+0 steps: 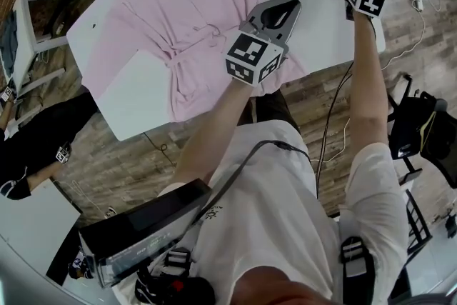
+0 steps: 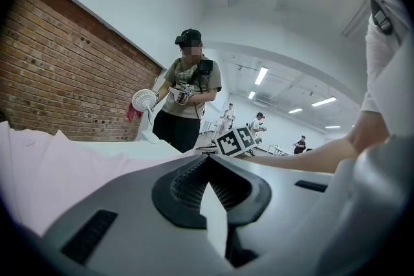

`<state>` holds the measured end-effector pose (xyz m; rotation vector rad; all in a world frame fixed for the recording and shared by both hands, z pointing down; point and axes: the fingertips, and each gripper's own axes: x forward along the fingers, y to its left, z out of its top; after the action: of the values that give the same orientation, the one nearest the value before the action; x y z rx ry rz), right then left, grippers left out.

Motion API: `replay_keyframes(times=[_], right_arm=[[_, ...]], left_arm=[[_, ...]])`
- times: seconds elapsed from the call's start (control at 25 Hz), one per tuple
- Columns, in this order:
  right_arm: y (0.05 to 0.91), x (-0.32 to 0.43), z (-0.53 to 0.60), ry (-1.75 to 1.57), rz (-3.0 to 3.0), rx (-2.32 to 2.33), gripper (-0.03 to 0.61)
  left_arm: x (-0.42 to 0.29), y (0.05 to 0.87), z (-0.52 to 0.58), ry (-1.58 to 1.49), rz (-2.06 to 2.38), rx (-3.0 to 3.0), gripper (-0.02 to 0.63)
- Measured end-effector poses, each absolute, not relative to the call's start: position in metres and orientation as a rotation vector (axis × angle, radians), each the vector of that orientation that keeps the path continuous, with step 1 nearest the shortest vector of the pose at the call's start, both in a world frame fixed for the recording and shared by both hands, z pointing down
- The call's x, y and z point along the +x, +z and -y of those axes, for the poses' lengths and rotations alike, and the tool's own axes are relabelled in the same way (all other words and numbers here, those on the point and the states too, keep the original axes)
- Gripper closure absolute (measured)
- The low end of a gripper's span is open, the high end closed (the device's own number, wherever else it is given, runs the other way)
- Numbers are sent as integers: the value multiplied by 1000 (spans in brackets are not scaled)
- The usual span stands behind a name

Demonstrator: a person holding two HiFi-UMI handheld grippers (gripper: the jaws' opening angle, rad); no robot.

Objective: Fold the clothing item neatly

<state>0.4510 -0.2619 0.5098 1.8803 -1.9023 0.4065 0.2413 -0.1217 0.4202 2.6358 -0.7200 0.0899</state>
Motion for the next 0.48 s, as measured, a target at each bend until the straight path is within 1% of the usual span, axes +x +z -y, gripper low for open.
replay_keyframes(times=[0.48], right_arm=[[474,406,266,314,2003,1847,528]], left_arm=[[210,407,118,57,774,2641,612]])
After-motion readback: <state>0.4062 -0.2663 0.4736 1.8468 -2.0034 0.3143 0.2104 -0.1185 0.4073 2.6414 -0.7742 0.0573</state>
